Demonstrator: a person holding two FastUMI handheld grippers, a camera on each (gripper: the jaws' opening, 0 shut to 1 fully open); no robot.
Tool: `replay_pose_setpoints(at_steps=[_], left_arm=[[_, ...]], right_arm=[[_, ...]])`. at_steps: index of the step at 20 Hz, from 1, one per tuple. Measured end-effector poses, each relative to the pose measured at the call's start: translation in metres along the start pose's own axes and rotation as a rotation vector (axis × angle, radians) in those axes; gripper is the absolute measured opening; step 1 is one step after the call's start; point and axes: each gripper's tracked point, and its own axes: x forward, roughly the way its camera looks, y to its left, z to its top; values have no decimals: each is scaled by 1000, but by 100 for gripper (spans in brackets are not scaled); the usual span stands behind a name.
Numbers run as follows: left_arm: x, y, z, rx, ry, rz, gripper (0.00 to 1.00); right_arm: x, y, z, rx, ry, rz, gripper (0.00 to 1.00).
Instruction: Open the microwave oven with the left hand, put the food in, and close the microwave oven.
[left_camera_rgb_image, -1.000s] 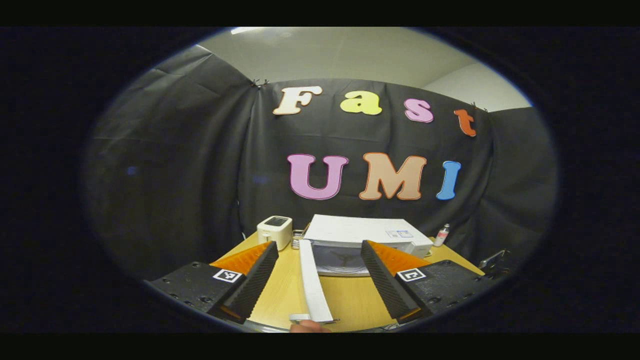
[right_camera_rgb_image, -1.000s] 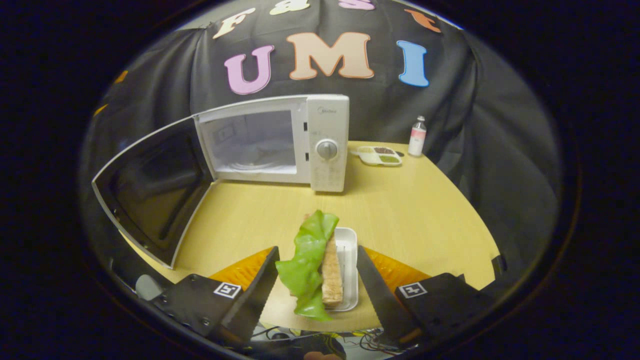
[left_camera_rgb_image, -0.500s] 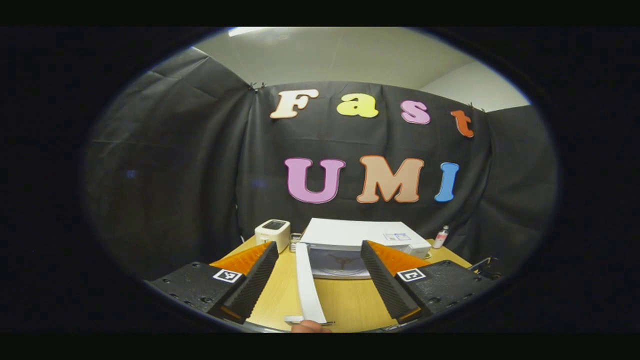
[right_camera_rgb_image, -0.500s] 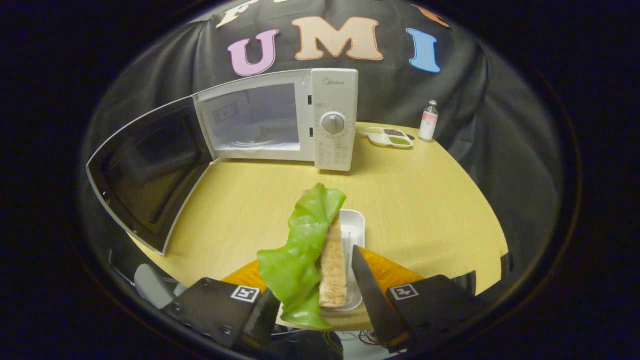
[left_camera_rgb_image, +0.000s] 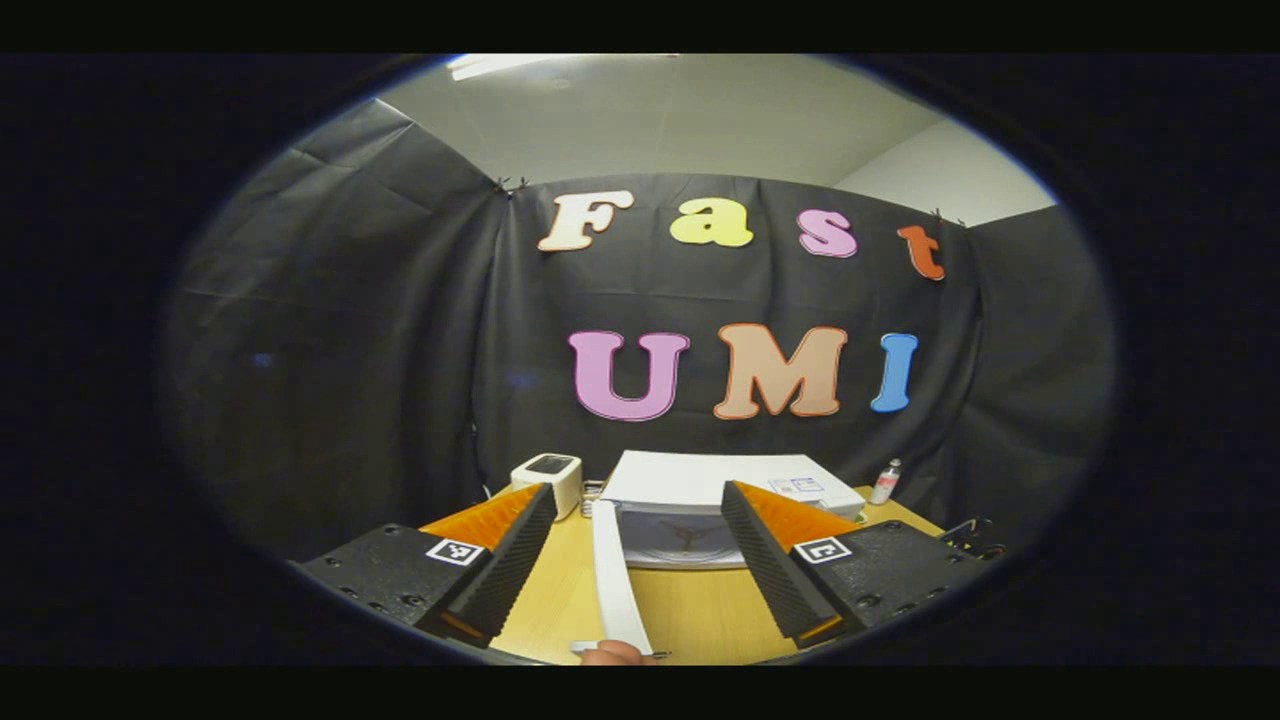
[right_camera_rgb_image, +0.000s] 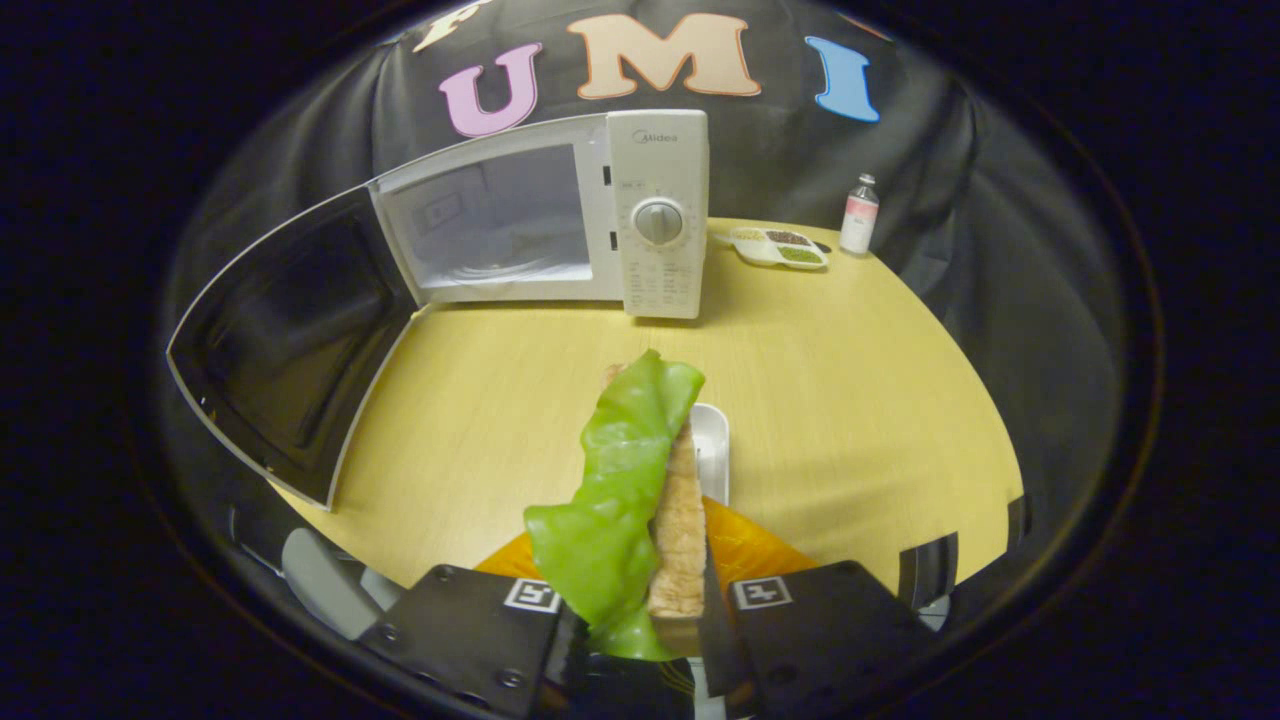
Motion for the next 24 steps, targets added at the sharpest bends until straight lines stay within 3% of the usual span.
replay_pose_setpoints(at_steps=[9, 24], left_arm=[[-1, 8, 5, 18, -29, 12, 95], [-12, 22, 6, 40, -19, 46, 96]], right_arm=[[1, -14, 41, 48, -76, -9, 47], [1, 61, 151, 430, -220, 203, 47]])
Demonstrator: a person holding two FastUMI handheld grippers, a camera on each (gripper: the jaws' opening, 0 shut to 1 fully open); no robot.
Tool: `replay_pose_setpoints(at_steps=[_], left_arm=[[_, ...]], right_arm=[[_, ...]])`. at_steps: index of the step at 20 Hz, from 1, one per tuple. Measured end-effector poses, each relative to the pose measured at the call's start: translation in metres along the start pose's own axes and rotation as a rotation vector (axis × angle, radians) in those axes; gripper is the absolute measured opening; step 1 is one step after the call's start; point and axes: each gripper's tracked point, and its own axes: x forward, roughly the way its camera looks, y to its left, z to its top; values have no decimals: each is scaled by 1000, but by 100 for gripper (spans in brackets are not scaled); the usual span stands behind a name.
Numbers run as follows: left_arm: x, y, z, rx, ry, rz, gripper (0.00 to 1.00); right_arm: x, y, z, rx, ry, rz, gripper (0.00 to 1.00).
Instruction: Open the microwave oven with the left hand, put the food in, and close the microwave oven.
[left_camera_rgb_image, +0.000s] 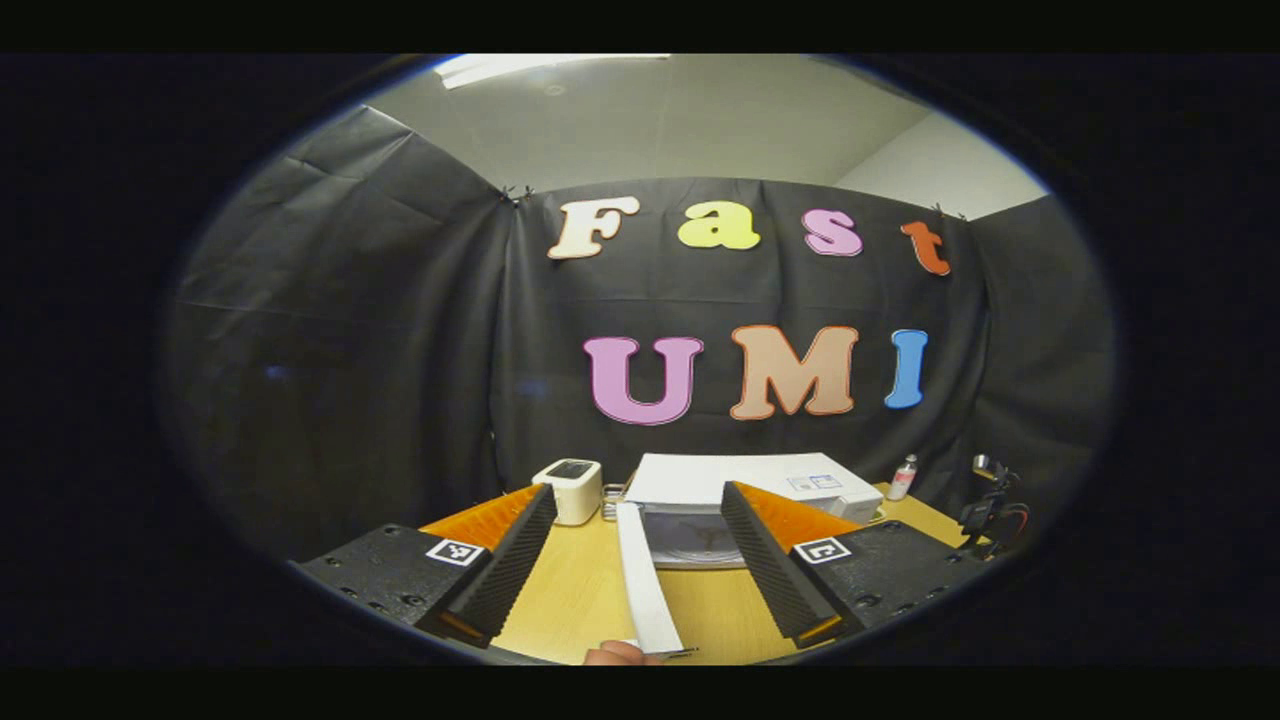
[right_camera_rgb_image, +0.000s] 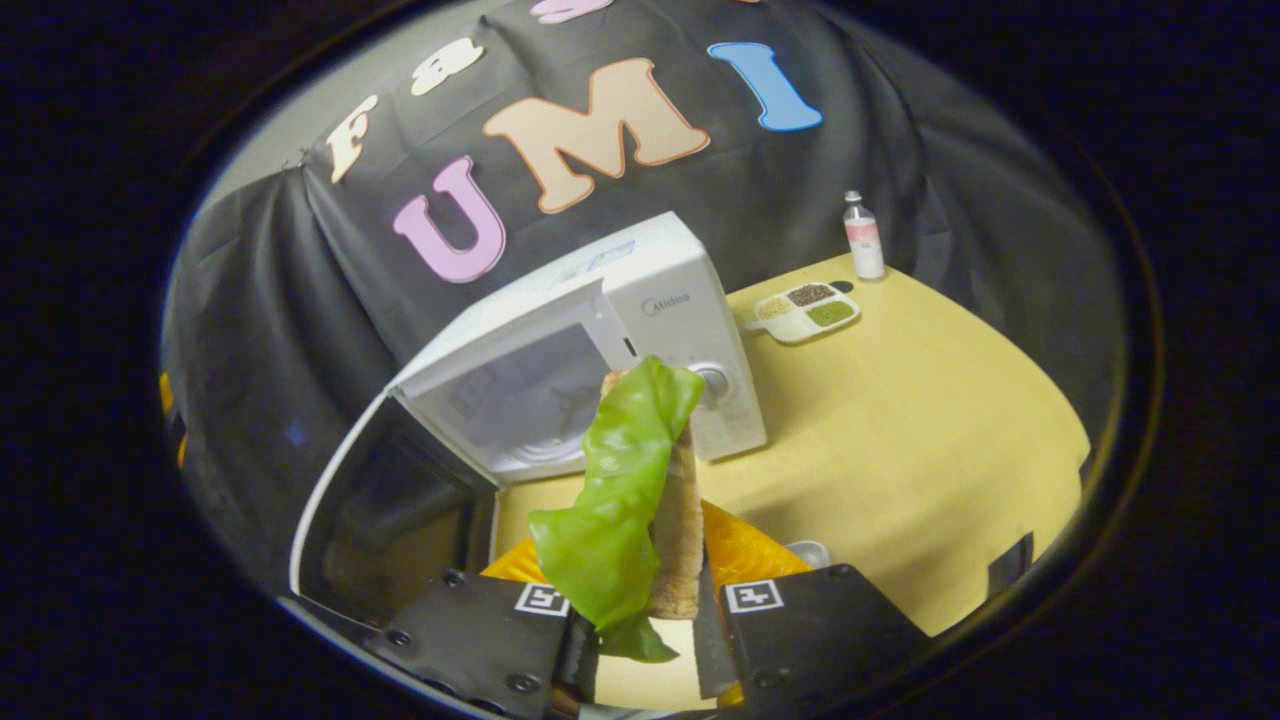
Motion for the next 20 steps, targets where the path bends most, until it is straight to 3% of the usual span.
replay_pose_setpoints(at_steps=[7, 15, 20], left_arm=[[0, 2, -1, -14, -6, 16, 97], [-17, 21, -12, -18, 27, 70, 96], [-33, 32, -32, 24, 86, 121, 95]], right_arm=[[48, 66, -17, 124, 60, 84, 47], [117, 123, -40, 289, 42, 62, 48], [166, 130, -31, 380, -45, 16, 48]])
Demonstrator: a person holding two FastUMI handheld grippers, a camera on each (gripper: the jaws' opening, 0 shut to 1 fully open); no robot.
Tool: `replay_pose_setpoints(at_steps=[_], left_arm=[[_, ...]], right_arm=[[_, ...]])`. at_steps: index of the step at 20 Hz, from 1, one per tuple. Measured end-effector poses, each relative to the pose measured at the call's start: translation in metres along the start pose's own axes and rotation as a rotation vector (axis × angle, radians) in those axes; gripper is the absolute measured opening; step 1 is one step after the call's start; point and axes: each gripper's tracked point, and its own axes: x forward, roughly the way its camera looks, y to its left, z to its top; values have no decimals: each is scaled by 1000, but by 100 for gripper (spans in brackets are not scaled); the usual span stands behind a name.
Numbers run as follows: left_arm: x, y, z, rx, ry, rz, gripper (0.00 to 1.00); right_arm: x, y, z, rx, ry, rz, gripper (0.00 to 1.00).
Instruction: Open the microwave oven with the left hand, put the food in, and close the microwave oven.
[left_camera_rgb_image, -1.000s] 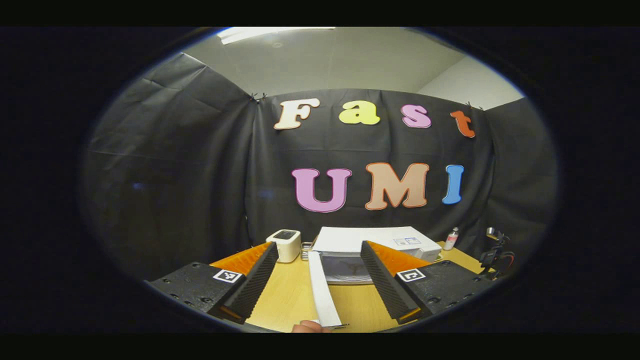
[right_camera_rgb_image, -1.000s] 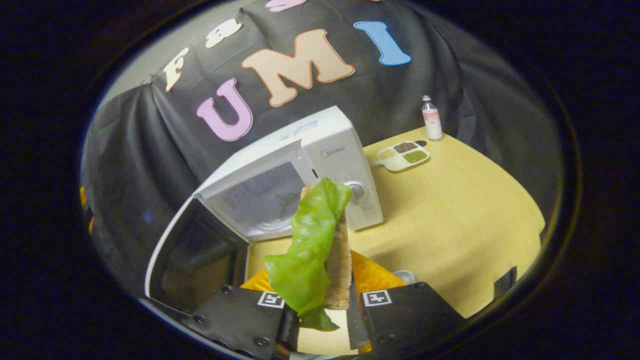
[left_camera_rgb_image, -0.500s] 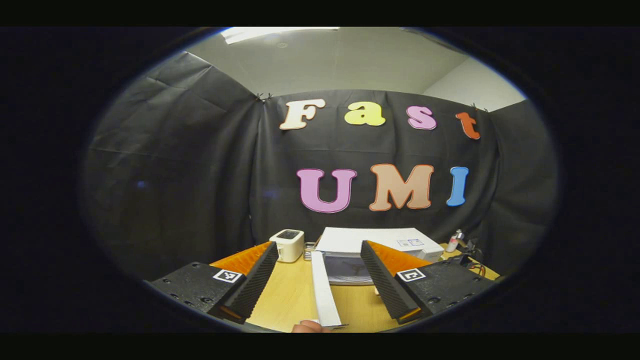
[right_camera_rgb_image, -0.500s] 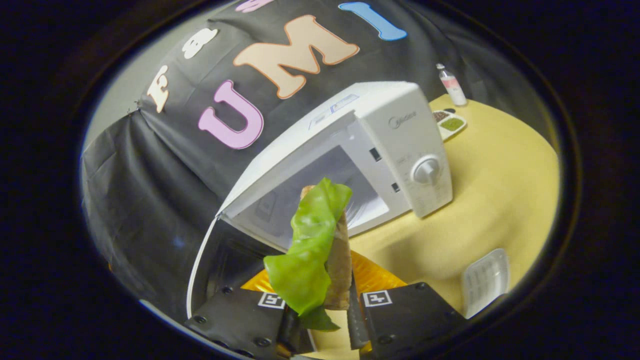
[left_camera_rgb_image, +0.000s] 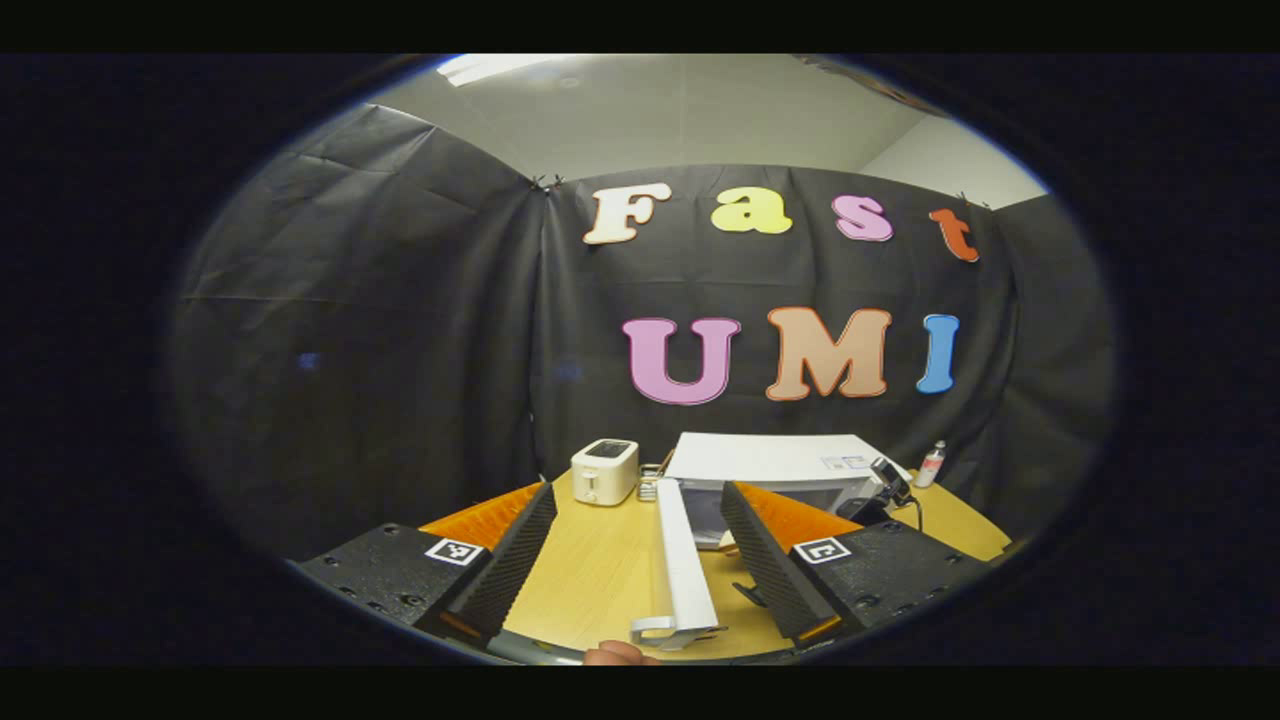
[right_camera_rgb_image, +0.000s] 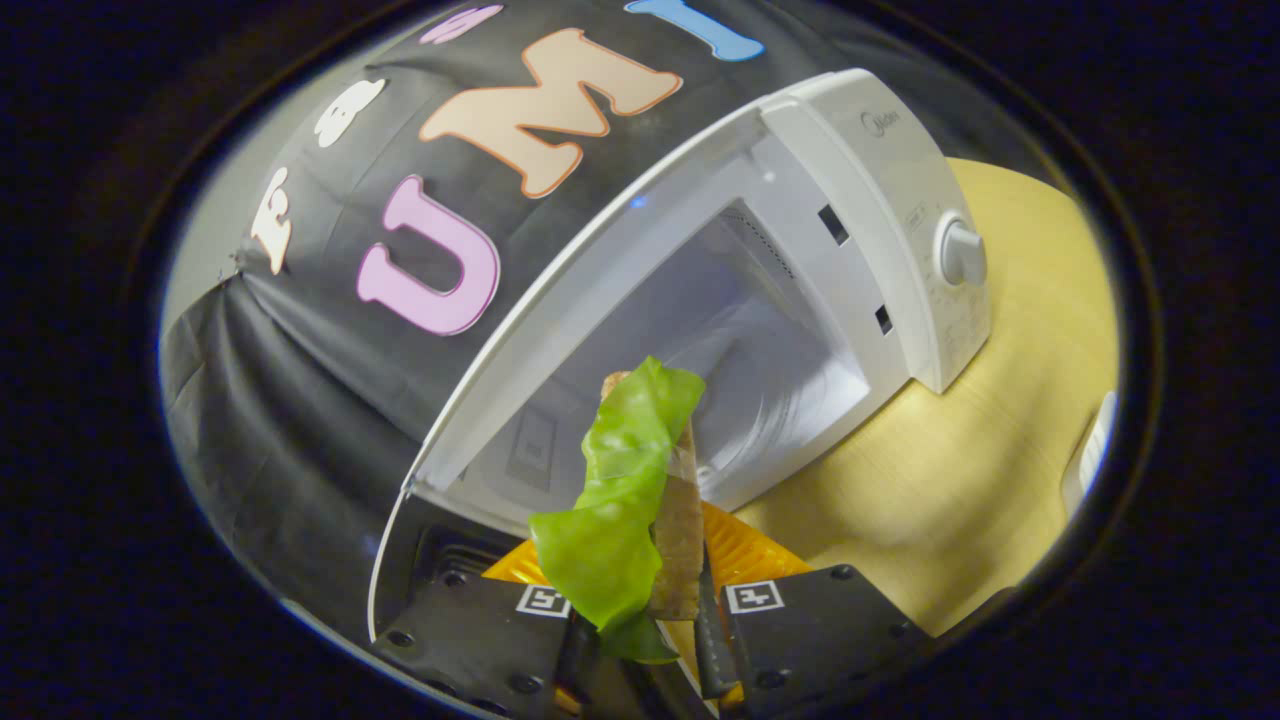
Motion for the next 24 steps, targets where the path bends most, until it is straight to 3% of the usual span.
replay_pose_setpoints(at_steps=[5, 14, 16, 18, 20, 24], left_arm=[[-9, 12, -14, 43, 54, 53, 96], [-12, 12, -25, 89, 101, 81, 96], [-12, 11, -24, 105, 99, 84, 96], [-11, 11, -22, 105, 100, 88, 100], [-12, 8, -21, 105, 105, 86, 98], [-12, 3, -15, 125, 96, 78, 98]], right_arm=[[43, 0, 3, 26, -63, -38, 48], [92, 22, 16, 132, -155, -7, 45], [107, 23, 21, 144, -163, -16, 52], [121, 22, 26, 156, -183, -33, 52], [121, 25, 28, 161, -196, -27, 53], [125, 20, 35, 132, -223, -70, 42]])
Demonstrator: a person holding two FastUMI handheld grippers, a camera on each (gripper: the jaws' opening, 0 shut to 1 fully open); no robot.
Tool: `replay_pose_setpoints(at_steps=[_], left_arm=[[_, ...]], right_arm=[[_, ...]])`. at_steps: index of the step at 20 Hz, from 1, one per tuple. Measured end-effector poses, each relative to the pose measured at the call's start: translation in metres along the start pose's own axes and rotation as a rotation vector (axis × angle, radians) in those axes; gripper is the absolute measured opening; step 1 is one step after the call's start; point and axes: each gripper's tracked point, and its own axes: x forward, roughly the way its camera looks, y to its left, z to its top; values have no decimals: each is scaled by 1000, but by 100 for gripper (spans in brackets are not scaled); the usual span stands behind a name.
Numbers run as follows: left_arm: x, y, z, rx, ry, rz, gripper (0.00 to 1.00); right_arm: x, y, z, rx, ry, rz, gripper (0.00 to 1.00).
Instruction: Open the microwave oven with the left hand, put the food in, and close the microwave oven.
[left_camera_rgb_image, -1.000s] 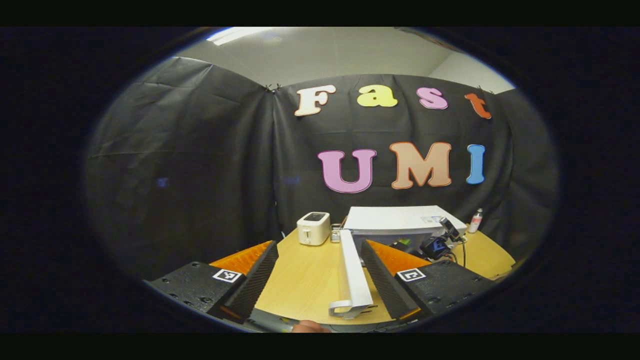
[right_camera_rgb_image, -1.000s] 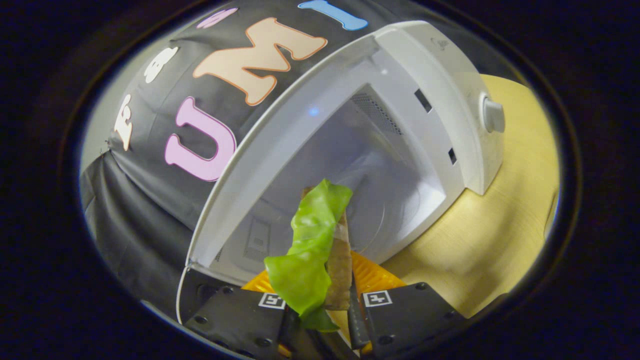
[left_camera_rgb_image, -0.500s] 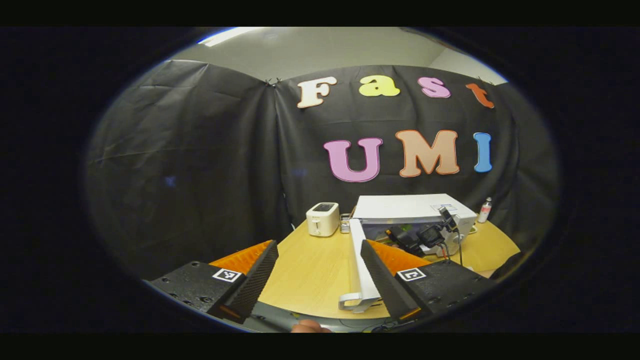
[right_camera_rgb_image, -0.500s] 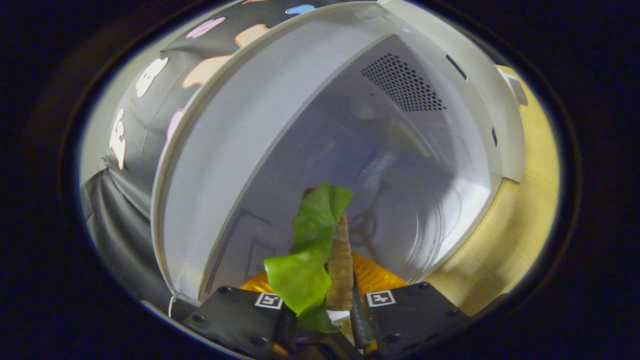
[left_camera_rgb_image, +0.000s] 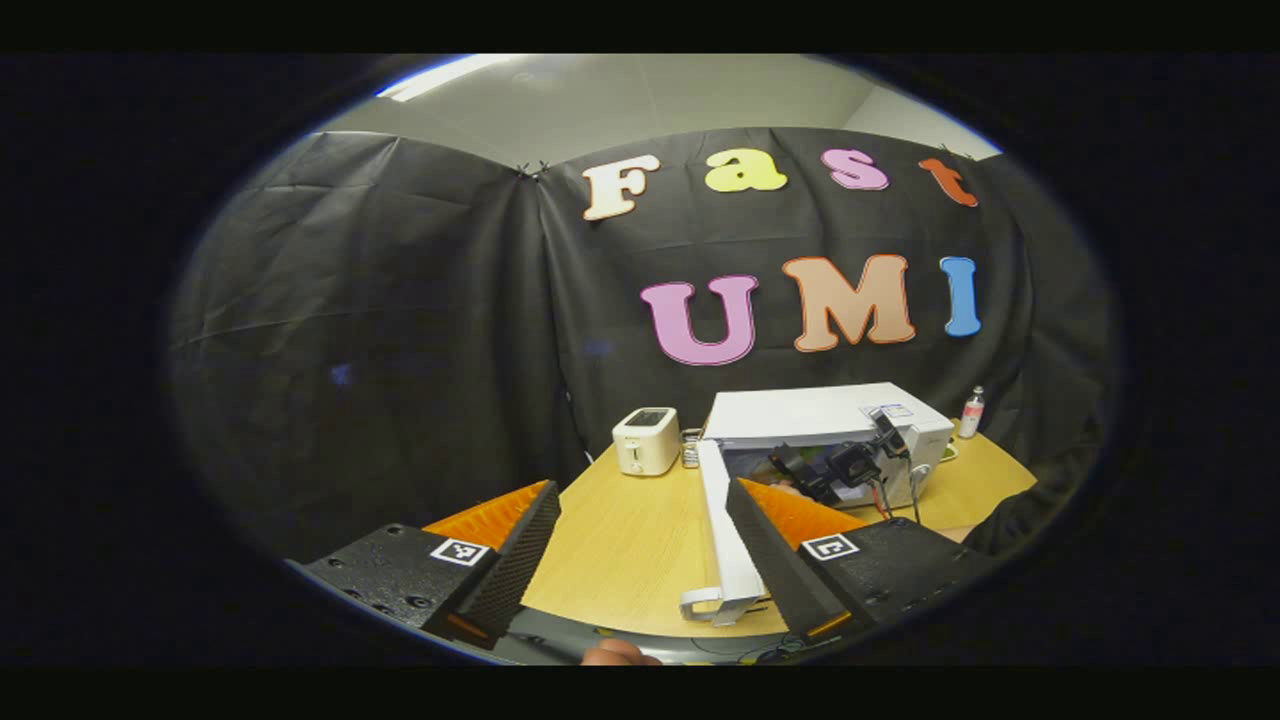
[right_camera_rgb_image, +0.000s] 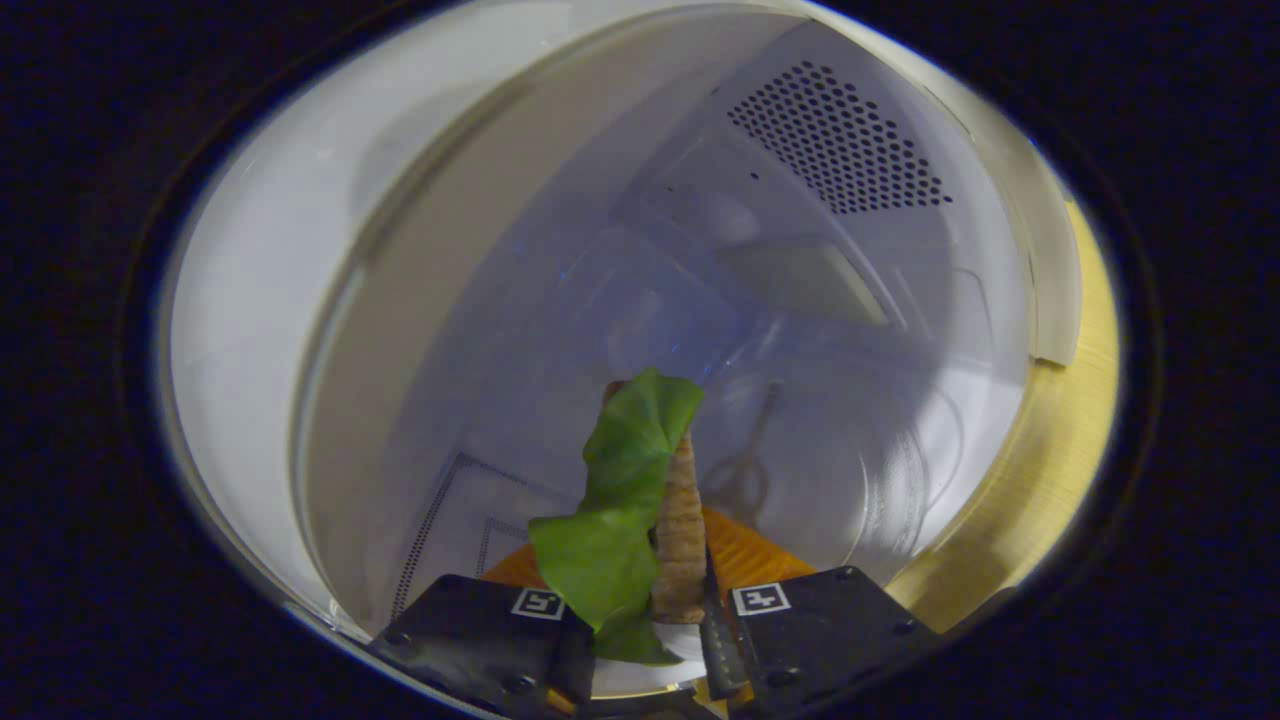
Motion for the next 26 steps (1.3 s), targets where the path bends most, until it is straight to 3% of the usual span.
replay_pose_setpoints(at_steps=[2, 4, 7, 8, 9, 10, 11, 16, 17, 24, 26], left_arm=[[-2, 1, 0, 12, -3, 4, 97], [-4, 1, 3, 13, -7, 4, 97], [-4, 2, 5, 14, -11, 6, 98], [-4, 2, 7, 17, -11, 5, 97], [-5, 2, 7, 20, -16, 4, 97], [-5, 1, 9, 22, -19, 0, 98], [-7, 1, 8, 23, -21, -3, 97], [-8, -4, 9, -2, -29, -25, 97], [-7, -3, 9, -2, -31, -27, 98], [-7, 5, 26, 15, -97, -35, 97], [-9, -12, 13, -12, -65, -107, 100]], right_arm=[[1, -4, -1, -36, -7, -10, 37], [-1, -9, -2, -55, 4, -24, 65], [-4, -14, -3, -118, 11, -44, 81], [-5, -14, 3, -178, -7, -52, 92], [-8, -13, 11, -241, -29, -56, 80], [-10, -12, 18, -300, -44, -58, 81], [-10, -16, 25, -340, -51, -63, 89], [-14, -35, 55, -447, -75, -71, 90], [-16, -37, 59, -466, -74, -70, 99], [-42, -33, 70, -548, -35, 6, 99], [-60, -30, 67, -600, 0, 53, 99]])
